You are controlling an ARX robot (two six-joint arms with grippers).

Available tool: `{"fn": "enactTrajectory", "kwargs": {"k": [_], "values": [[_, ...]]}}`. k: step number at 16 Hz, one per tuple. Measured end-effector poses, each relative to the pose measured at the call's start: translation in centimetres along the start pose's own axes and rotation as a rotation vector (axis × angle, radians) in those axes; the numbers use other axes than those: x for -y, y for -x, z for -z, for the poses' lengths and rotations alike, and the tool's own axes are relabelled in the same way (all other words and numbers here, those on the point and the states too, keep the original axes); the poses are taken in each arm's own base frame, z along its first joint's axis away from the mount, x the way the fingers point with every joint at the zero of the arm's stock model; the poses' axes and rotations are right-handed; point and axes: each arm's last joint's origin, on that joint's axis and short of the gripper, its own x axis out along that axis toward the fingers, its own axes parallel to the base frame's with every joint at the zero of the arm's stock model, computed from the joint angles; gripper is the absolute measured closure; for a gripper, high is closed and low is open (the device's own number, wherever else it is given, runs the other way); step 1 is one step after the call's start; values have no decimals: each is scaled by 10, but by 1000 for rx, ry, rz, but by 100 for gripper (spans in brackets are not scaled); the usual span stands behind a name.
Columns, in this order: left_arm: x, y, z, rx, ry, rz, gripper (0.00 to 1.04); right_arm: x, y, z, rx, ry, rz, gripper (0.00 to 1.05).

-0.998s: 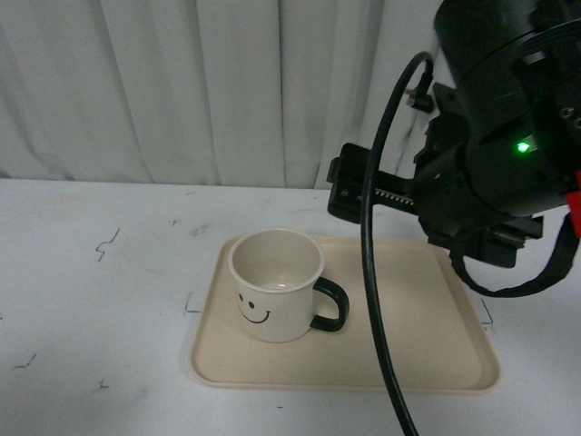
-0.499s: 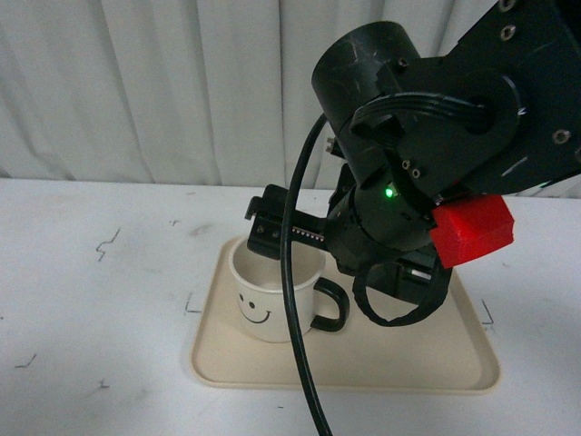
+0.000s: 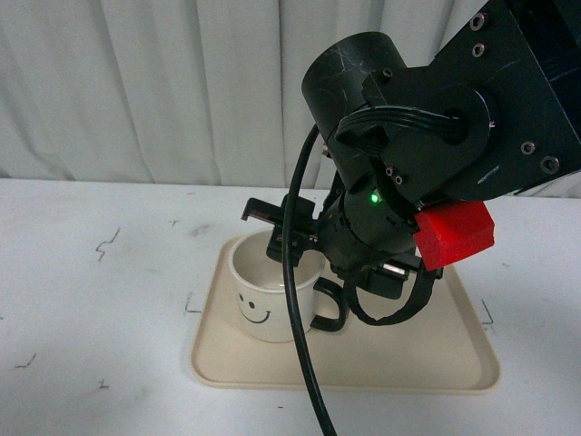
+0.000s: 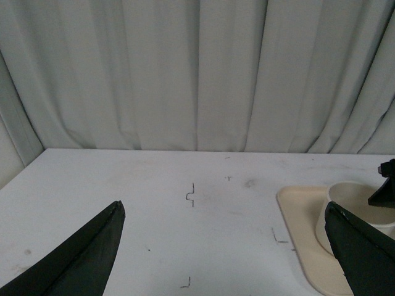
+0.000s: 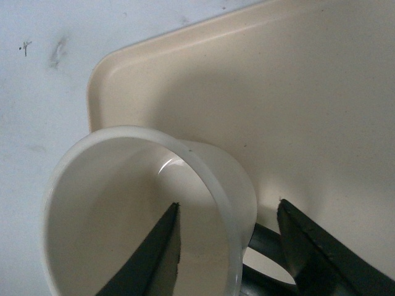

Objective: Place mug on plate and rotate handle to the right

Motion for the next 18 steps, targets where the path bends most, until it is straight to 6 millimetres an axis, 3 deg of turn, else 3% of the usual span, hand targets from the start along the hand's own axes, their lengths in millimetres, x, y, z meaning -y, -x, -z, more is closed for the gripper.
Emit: {"fn": "enactTrajectory", "kwargs": {"k": [5, 10, 13, 15, 18], "values": [[0, 0, 0, 0, 0, 0, 7, -1, -1, 0, -4, -18, -17, 101], [0, 0, 0, 0, 0, 0, 7, 12, 7, -7, 0, -10, -9, 101], [0, 0, 0, 0, 0, 0, 7, 38, 36, -45, 73, 62, -32, 101], [0, 0, 0, 0, 0, 0, 7, 67, 54, -71, 97, 160, -40, 101], [0, 0, 0, 0, 0, 0, 7, 99, 59, -81, 33, 342, -84, 101]]}}
